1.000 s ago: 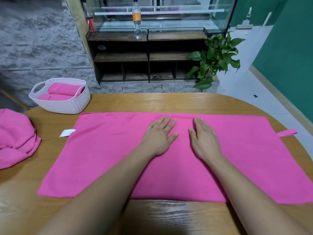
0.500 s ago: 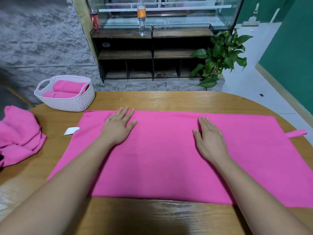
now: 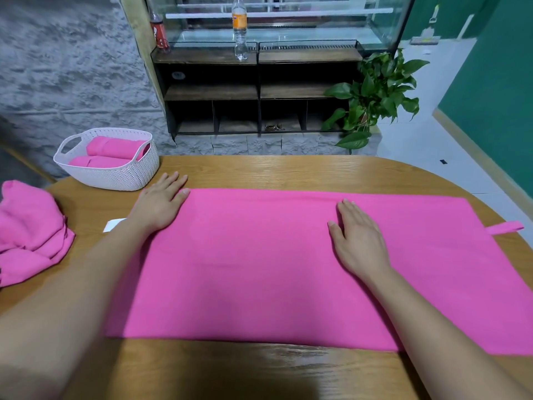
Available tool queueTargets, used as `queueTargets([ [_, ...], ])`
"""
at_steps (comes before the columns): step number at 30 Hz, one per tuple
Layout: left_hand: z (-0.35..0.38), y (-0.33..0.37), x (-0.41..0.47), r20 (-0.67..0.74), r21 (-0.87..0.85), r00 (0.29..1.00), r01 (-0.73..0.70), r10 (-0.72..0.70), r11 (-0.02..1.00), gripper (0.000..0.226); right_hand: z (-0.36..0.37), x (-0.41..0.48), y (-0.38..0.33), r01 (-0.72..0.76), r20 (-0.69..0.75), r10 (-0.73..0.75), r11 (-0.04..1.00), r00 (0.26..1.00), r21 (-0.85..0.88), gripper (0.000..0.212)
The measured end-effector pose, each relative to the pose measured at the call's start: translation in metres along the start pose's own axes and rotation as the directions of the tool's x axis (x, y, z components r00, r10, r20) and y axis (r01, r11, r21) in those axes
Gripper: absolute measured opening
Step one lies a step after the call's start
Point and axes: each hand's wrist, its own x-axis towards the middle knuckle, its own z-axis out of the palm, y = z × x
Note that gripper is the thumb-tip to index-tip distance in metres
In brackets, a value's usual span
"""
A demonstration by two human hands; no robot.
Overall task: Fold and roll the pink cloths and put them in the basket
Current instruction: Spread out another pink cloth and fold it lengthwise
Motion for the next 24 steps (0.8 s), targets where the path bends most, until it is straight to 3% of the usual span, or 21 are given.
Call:
queueTargets([
  [6, -0.001, 0.016, 0.002, -0.062, 0.003, 0.997, -0.051, 0.051, 0.999, 0.057, -0.007, 0.013, 0.005, -0.03, 0.014, 0.028, 0.98, 1.0, 0.198, 0.05],
  [9, -0.003, 0.044, 0.006, -0.046, 0.031, 0.988, -0.149, 0.15, 0.988, 0.041, -0.018, 0.033, 0.014, 0.046, 0.014, -0.048, 0.99, 0.999, 0.133, 0.051],
  [17, -0.015, 0.091, 0.037, 0.128, -0.082, 0.956, -0.254, 0.262, 0.964, 0.03, -0.051, 0.103, 0.034, 0.078, 0.298, -0.086, 0.996, 0.951, 0.038, 0.045],
  [24, -0.033, 0.108, 0.059, 0.319, -0.084, 0.932, -0.155, 0.174, 0.984, 0.022, -0.071, 0.137, 0.041, -0.045, 0.491, 0.017, 0.998, 0.871, 0.044, 0.027],
])
